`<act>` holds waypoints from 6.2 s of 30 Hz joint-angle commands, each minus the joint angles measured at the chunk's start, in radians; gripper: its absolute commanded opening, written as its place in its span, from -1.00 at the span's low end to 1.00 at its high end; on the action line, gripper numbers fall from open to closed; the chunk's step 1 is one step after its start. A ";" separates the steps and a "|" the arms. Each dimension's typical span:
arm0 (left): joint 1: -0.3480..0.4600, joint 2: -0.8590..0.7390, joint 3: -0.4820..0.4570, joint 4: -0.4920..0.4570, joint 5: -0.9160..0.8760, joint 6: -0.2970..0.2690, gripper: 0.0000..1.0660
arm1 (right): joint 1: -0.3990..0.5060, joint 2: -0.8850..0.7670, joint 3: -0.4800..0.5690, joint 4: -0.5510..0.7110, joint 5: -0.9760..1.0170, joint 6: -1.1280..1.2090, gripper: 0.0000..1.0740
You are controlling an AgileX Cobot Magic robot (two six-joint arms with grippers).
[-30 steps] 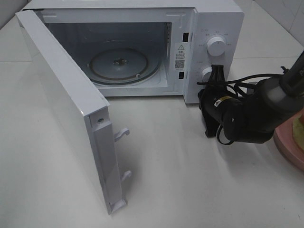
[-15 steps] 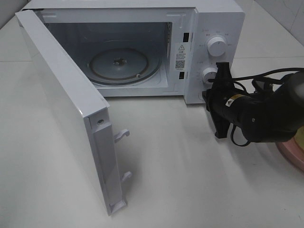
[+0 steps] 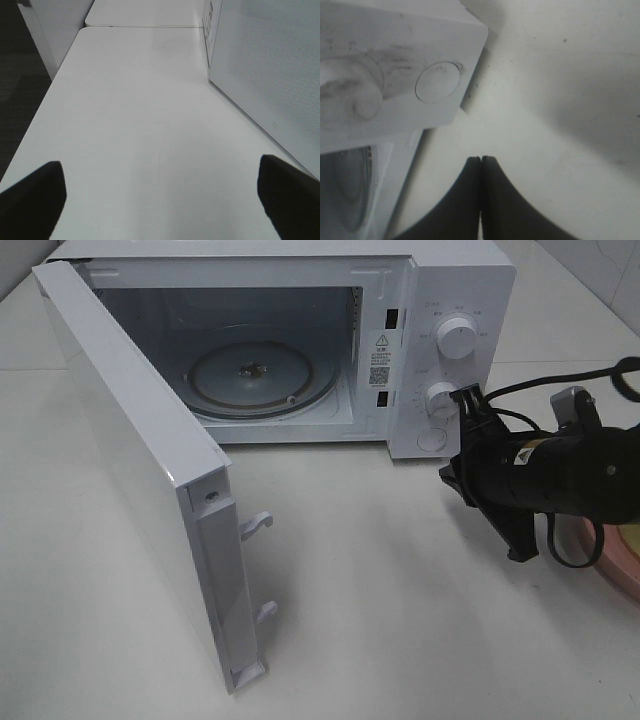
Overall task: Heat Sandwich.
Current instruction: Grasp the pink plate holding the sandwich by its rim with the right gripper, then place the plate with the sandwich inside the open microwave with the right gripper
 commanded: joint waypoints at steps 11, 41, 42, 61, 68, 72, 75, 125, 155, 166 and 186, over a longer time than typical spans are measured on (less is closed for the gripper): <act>0.003 -0.025 0.003 0.002 -0.009 -0.004 0.83 | -0.005 -0.233 0.001 -0.011 0.490 -0.659 -0.86; 0.003 -0.025 0.003 0.002 -0.009 -0.004 0.83 | -0.110 -0.403 -0.256 -0.370 1.268 -1.045 -0.35; 0.003 -0.025 0.003 0.002 -0.009 -0.004 0.83 | -0.130 -0.403 -0.257 -0.370 1.268 -1.055 -0.28; 0.003 -0.025 0.003 0.002 -0.009 -0.004 0.83 | -0.285 -0.288 -0.259 -0.408 1.212 -1.172 0.85; 0.003 -0.025 0.003 0.002 -0.009 -0.004 0.83 | -0.285 -0.168 -0.259 -0.437 1.156 -1.144 0.80; 0.003 -0.025 0.003 0.002 -0.009 -0.004 0.83 | -0.285 -0.128 -0.259 -0.496 1.132 -1.091 0.77; 0.003 -0.025 0.003 0.002 -0.009 -0.004 0.83 | -0.285 -0.113 -0.259 -0.522 1.117 -1.064 0.77; 0.003 -0.025 0.003 0.002 -0.009 -0.004 0.83 | -0.282 0.095 -0.259 -0.665 1.027 -0.894 -0.99; 0.003 -0.025 0.003 0.002 -0.009 -0.004 0.83 | -0.185 -0.033 -0.259 -0.728 1.230 -0.861 -0.99; 0.003 -0.025 0.003 0.002 -0.009 -0.004 0.83 | -0.103 -0.089 -0.255 -0.727 1.314 -0.862 -0.99; 0.003 -0.025 0.003 0.002 -0.009 -0.003 0.83 | 0.053 -0.252 -0.213 -0.720 1.411 -0.846 -0.99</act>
